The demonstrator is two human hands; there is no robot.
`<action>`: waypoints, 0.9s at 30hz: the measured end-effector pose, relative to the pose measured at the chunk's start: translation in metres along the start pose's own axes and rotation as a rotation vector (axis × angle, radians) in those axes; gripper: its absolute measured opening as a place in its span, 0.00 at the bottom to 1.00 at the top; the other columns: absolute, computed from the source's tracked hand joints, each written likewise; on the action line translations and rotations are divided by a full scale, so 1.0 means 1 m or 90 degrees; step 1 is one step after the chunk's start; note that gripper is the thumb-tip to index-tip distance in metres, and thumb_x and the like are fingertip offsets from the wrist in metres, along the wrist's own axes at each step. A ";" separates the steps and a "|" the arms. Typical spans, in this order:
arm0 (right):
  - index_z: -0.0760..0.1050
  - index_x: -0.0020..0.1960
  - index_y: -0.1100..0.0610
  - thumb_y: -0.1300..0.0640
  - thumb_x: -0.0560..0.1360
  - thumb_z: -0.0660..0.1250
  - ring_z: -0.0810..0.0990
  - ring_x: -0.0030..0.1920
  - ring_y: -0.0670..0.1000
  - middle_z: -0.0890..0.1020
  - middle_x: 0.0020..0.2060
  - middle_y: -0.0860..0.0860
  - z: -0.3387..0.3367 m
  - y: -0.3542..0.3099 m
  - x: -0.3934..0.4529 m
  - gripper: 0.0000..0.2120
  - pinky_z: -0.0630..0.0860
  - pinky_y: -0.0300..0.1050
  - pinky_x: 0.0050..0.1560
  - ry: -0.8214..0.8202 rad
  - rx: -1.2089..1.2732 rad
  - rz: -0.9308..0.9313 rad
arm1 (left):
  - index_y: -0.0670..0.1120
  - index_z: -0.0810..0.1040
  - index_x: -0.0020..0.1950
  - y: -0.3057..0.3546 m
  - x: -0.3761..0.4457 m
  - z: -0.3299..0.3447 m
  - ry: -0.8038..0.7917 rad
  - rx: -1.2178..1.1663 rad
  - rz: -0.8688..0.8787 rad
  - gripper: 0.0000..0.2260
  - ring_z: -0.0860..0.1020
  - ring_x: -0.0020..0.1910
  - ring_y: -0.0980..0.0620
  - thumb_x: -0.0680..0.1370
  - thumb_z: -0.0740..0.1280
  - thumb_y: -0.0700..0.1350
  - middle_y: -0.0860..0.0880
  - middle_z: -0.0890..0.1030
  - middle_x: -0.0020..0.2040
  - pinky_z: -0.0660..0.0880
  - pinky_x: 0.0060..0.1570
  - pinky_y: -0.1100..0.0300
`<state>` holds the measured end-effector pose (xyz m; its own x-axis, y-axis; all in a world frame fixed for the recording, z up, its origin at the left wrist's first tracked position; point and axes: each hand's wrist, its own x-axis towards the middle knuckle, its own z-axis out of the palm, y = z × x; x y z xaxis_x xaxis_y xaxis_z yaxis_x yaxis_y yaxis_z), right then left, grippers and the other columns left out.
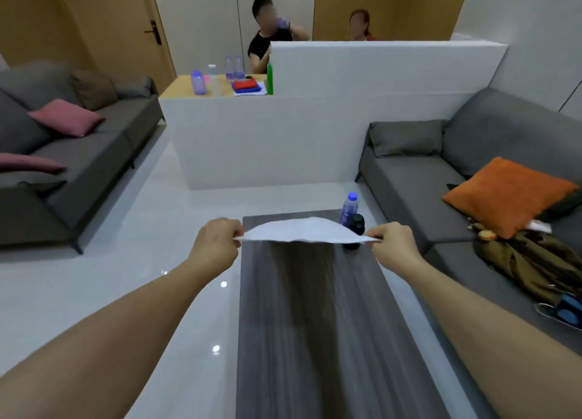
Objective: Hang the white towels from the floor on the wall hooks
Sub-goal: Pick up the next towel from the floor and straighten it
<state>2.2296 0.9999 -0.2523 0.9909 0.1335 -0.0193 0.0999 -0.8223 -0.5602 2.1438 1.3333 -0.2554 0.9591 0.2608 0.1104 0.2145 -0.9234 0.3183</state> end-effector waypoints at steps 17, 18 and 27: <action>0.86 0.45 0.53 0.58 0.74 0.71 0.81 0.39 0.45 0.84 0.36 0.47 0.116 0.178 -0.300 0.04 0.81 0.43 0.44 -0.343 -0.132 0.178 | 0.51 0.78 0.44 -0.024 -0.335 0.149 -0.458 0.007 -0.049 0.03 0.75 0.39 0.57 0.76 0.70 0.43 0.54 0.76 0.40 0.66 0.34 0.68; 0.86 0.46 0.55 0.58 0.74 0.71 0.82 0.40 0.45 0.85 0.38 0.48 0.120 0.181 -0.321 0.05 0.80 0.43 0.46 -0.370 -0.134 0.190 | 0.51 0.79 0.45 -0.028 -0.356 0.154 -0.491 0.015 -0.038 0.02 0.74 0.40 0.57 0.76 0.70 0.44 0.54 0.76 0.42 0.67 0.35 0.68; 0.85 0.46 0.57 0.58 0.73 0.72 0.82 0.44 0.48 0.85 0.41 0.51 0.129 0.191 -0.424 0.04 0.80 0.43 0.48 -0.386 -0.136 0.219 | 0.49 0.81 0.47 -0.050 -0.437 0.163 -0.527 0.015 -0.028 0.04 0.75 0.41 0.56 0.75 0.71 0.48 0.54 0.78 0.42 0.72 0.41 0.64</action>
<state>1.8170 0.8574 -0.4582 0.7513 0.0803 -0.6550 -0.1311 -0.9546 -0.2675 1.7445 1.2196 -0.4726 0.7741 0.0134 -0.6329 0.2497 -0.9252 0.2858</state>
